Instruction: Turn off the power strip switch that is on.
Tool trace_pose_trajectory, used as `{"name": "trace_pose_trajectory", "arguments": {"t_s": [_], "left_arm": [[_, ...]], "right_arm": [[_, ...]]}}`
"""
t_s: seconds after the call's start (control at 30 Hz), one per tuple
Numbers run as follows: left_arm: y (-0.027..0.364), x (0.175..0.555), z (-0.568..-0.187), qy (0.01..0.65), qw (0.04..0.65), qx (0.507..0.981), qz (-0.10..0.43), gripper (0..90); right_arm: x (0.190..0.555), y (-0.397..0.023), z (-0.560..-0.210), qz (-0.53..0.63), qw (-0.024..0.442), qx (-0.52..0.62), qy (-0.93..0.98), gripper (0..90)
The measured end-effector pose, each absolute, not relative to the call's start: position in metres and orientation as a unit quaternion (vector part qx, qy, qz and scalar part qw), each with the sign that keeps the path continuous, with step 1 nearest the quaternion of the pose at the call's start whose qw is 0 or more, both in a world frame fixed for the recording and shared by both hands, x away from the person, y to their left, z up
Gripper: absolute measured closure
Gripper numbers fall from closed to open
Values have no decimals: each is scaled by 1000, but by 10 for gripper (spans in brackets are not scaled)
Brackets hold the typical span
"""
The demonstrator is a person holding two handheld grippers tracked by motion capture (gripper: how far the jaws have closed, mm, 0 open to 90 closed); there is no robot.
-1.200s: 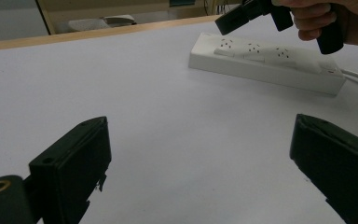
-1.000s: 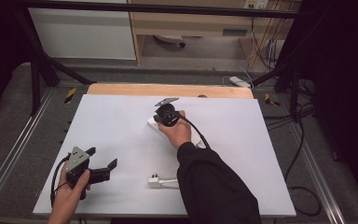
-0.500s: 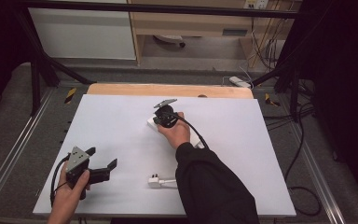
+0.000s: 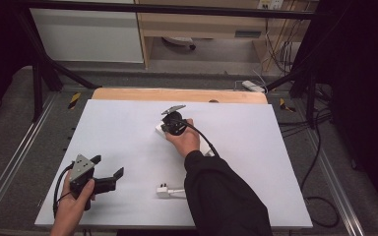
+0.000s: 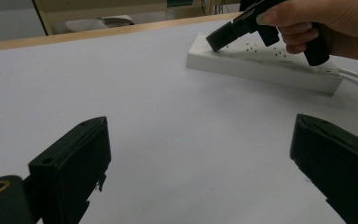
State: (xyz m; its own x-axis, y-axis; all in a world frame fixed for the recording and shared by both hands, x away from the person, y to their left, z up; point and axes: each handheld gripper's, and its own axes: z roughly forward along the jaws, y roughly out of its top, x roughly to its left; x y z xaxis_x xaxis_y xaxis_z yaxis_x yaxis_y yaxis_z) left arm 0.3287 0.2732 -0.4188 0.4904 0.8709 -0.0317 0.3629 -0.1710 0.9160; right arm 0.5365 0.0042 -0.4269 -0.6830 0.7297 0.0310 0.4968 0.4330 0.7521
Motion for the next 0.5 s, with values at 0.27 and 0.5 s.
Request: {"name": "trace_pose_trajectory", "arguments": {"t_s": [0.27, 0.5], "left_arm": [[272, 328, -419, 427, 479, 721, 262, 50], [272, 328, -419, 427, 478, 721, 262, 50]], "right_arm": [[537, 4, -427, 383, 154, 368, 833, 900], [536, 4, -427, 382, 155, 368, 834, 900]]}}
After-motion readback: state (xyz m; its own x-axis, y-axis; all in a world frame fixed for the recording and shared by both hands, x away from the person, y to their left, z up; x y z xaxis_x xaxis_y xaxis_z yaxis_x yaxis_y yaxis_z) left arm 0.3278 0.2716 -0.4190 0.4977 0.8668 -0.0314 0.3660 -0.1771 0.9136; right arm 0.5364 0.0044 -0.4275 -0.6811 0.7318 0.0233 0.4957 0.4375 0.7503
